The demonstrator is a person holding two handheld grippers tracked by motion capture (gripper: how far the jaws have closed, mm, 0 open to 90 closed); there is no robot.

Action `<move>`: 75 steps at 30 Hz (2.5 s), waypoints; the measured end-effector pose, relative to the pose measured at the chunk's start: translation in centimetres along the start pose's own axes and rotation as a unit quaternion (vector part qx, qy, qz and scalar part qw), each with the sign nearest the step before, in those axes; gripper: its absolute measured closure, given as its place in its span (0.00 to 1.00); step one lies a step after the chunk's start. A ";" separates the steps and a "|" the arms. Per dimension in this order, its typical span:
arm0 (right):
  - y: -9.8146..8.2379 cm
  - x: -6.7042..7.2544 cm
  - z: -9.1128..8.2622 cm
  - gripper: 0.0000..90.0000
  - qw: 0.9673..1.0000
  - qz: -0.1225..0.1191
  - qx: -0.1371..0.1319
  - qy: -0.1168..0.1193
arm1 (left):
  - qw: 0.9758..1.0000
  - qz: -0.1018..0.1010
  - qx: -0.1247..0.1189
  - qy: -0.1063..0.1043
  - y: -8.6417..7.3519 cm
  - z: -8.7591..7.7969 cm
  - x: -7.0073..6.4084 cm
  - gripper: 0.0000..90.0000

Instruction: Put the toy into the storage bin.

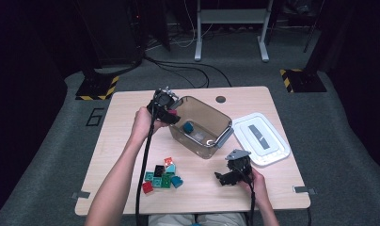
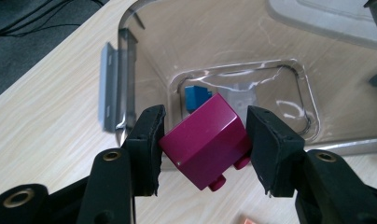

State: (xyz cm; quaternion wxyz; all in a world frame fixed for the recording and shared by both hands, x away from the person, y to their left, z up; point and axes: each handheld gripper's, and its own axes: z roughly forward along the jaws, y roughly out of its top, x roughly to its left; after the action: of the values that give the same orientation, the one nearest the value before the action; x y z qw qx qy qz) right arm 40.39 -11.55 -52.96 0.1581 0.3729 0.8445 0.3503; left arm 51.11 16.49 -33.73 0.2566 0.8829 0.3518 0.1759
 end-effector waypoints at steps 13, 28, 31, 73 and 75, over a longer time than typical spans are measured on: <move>0.0 0.0 0.0 0.00 1.000 0.002 0.000 0.000 | 1.000 0.006 0.008 -0.006 1.8 2.6 -0.4 0.54; 0.0 0.0 0.0 0.00 1.000 0.003 0.000 0.000 | 0.999 -0.028 0.024 -0.014 1.2 4.1 0.6 0.27; 0.0 0.0 0.0 0.00 1.000 0.003 0.000 0.000 | 0.999 -0.032 0.019 -0.014 0.4 3.2 0.7 0.20; 0.0 0.0 0.0 0.00 1.000 0.000 0.000 0.001 | 0.995 -0.083 0.038 -0.046 -12.0 4.2 -0.4 0.14; 0.0 0.0 0.0 0.00 1.000 -0.001 0.000 0.000 | 0.994 -0.083 0.044 -0.051 -12.2 4.8 -0.7 0.14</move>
State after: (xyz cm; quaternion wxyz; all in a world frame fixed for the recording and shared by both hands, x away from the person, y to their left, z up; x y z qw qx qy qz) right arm 40.41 -11.55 -52.96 0.1586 0.3722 0.8448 0.3501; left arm 46.50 22.00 -44.73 0.2490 0.8689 0.4175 0.0931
